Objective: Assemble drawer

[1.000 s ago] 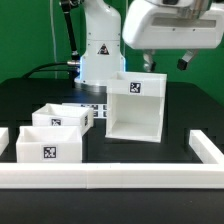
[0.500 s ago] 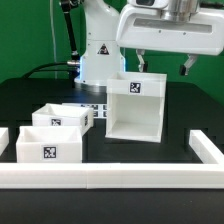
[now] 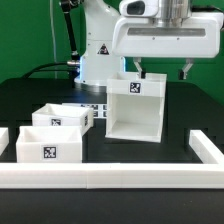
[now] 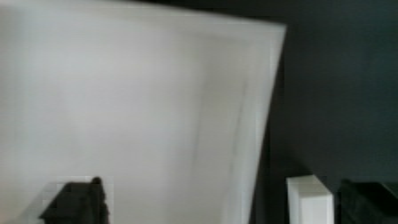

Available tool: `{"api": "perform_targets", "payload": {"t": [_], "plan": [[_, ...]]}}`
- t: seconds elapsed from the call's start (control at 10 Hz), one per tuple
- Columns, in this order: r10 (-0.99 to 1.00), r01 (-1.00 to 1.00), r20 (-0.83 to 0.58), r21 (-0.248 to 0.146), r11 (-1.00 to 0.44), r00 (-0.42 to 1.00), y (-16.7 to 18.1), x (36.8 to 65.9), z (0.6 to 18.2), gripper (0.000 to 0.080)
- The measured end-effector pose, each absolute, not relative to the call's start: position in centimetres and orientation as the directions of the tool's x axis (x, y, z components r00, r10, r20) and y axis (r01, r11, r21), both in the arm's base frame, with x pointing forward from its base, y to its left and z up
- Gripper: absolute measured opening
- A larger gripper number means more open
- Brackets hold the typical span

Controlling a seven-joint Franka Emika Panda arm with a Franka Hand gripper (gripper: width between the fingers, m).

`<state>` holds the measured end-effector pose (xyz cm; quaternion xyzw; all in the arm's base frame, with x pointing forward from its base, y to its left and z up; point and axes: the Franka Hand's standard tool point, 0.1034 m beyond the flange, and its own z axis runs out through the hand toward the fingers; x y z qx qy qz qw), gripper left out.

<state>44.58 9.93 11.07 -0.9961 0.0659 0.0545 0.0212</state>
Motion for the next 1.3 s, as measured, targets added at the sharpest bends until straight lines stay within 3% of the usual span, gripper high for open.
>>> {"api": "perform_targets", "payload": {"t": [0.5, 0.8, 0.9, 1.0, 1.3], "plan": [[-0.158, -0.166, -0.145, -0.046, -0.985, 0.977, 10.03, 43.91, 9.98, 0.0649], [-0.157, -0.165, -0.145, -0.046, -0.985, 0.977, 10.03, 43.92, 9.97, 0.0242], [-0.157, -0.165, -0.145, -0.046, -0.985, 0.977, 10.04, 43.92, 9.97, 0.0242], [-0.157, -0.166, -0.145, -0.046, -0.985, 0.977, 10.03, 43.92, 9.97, 0.0064], [-0.157, -0.165, -0.143, -0.047, -0.985, 0.977, 10.04, 43.97, 9.99, 0.0036]]}}
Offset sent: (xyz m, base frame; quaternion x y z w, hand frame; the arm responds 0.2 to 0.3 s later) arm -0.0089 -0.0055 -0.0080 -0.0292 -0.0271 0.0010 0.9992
